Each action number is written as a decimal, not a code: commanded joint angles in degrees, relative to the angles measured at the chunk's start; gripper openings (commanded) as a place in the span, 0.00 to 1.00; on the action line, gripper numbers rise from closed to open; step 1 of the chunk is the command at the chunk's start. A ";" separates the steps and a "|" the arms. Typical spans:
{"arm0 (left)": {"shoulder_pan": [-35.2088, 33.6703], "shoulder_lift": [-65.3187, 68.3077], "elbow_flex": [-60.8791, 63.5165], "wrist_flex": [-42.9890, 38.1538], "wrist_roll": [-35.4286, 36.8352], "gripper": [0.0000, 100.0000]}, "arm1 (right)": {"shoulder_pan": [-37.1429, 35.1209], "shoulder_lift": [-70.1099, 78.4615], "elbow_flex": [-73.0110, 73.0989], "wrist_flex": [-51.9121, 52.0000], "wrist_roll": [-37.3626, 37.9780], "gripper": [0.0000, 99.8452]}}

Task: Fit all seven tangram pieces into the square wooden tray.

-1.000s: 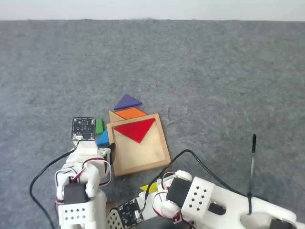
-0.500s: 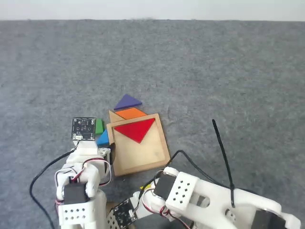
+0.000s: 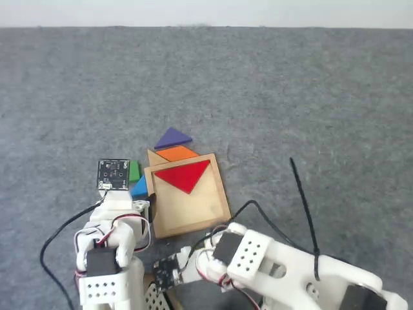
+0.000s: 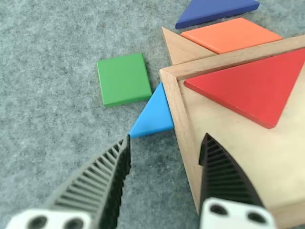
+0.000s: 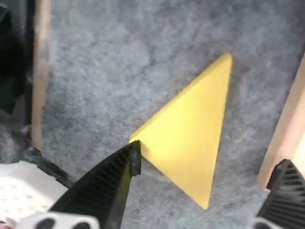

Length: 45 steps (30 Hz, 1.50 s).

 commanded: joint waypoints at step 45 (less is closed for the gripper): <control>-0.09 -1.05 -0.57 0.26 -0.26 0.23 | 8.66 -0.40 -2.64 0.40 1.58 0.20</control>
